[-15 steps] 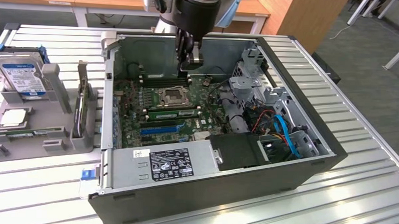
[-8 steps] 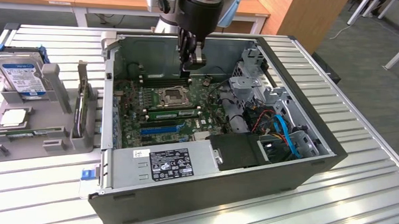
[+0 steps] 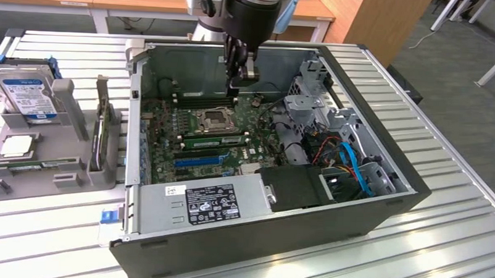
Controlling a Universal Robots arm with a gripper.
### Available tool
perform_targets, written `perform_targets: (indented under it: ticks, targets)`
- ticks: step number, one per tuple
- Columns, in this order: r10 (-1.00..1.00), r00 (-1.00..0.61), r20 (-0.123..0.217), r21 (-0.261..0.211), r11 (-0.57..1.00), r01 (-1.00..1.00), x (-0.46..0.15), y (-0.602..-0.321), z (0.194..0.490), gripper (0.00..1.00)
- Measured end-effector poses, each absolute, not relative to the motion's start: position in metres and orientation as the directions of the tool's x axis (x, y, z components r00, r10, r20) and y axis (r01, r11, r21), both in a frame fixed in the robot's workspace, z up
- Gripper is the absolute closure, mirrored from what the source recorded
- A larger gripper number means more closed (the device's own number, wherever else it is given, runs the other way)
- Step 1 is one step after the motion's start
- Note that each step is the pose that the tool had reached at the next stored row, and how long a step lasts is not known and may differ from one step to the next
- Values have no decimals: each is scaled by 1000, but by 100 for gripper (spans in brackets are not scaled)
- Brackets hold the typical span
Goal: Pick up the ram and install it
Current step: 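Press down the ram until it locks into place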
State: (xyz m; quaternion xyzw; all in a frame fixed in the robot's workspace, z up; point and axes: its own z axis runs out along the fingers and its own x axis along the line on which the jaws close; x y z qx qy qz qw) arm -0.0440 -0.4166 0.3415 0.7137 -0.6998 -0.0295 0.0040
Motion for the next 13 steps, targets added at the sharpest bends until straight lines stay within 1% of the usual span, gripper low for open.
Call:
perform_targets:
  ticks: [13]
  targets:
    - [-999, 7, -37, 47, -8, -999, -42, -417, 341, 90]
